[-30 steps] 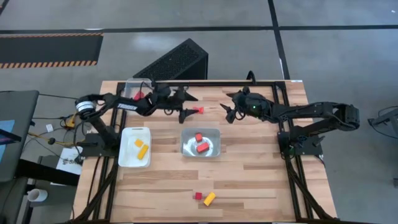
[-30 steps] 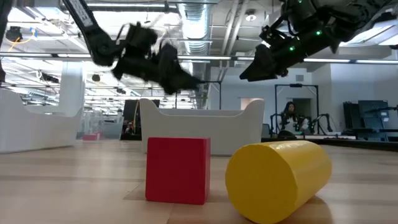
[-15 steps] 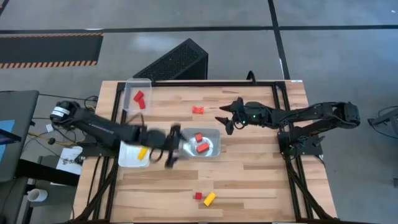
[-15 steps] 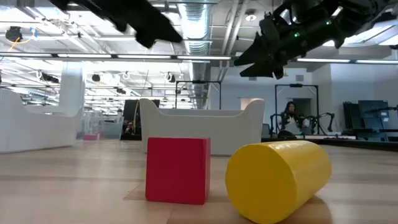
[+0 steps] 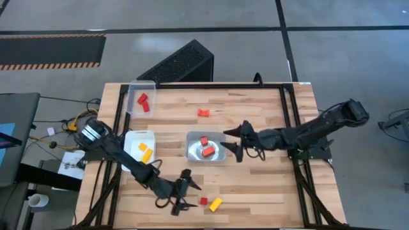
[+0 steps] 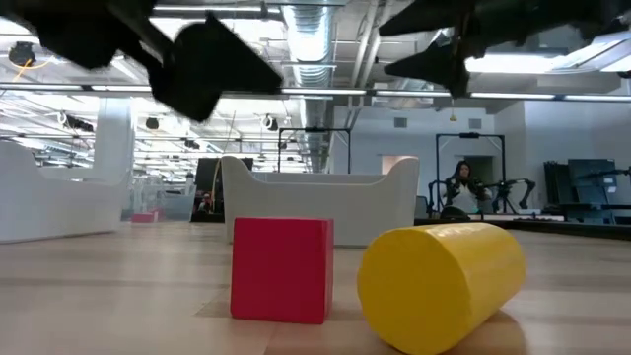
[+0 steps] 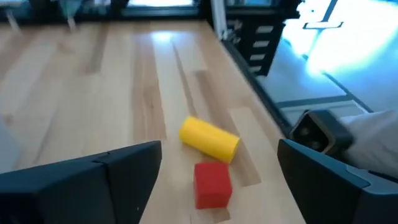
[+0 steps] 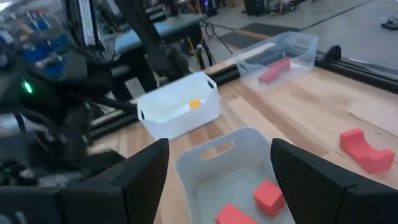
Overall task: Sort & place blocks by color
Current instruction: Put the red wooden block into the transparent bin
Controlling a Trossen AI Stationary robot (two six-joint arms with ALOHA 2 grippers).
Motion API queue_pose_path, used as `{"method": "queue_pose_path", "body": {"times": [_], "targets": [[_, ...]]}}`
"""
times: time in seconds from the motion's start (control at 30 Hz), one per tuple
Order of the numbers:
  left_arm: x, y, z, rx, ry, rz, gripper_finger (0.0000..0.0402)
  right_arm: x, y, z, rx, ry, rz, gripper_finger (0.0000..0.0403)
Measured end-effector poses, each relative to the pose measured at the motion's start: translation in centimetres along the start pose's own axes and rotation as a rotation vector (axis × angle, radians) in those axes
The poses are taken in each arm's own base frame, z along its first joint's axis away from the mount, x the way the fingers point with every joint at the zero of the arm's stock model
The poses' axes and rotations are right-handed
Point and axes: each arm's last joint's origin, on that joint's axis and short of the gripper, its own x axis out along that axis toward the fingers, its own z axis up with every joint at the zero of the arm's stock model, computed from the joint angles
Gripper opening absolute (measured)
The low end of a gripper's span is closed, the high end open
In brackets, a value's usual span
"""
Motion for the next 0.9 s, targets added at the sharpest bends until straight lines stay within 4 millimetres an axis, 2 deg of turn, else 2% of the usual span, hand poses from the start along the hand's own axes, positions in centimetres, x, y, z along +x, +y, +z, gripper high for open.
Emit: {"method": "queue_pose_path", "body": {"times": [0.23,0.43,0.63,0.77,0.9], "targets": [[2.9,-0.2,-1.6,-0.035,0.057,0.008,0.034,-1.4,2.3,-1.1,0.005,-0.008,0.006,0.0301],[4.6,-0.8,-2.6,-0.009,0.084,-0.001,0.0344,-2.0,3.0,-1.5,0.04,-0.018,-0.012,0.0301],[5.7,-0.5,-4.6,-0.057,0.141,0.022,0.0342,-2.5,3.6,-1.8,0.061,-0.009,0.012,0.0301],[6.0,0.1,-5.0,-0.105,0.158,0.038,0.0323,-2.7,3.9,-1.9,0.057,-0.019,-0.006,0.0301],[6.0,0.2,-5.0,-0.084,0.157,0.047,0.0271,-2.7,3.9,-1.9,0.056,-0.018,-0.007,0.0301]]}}
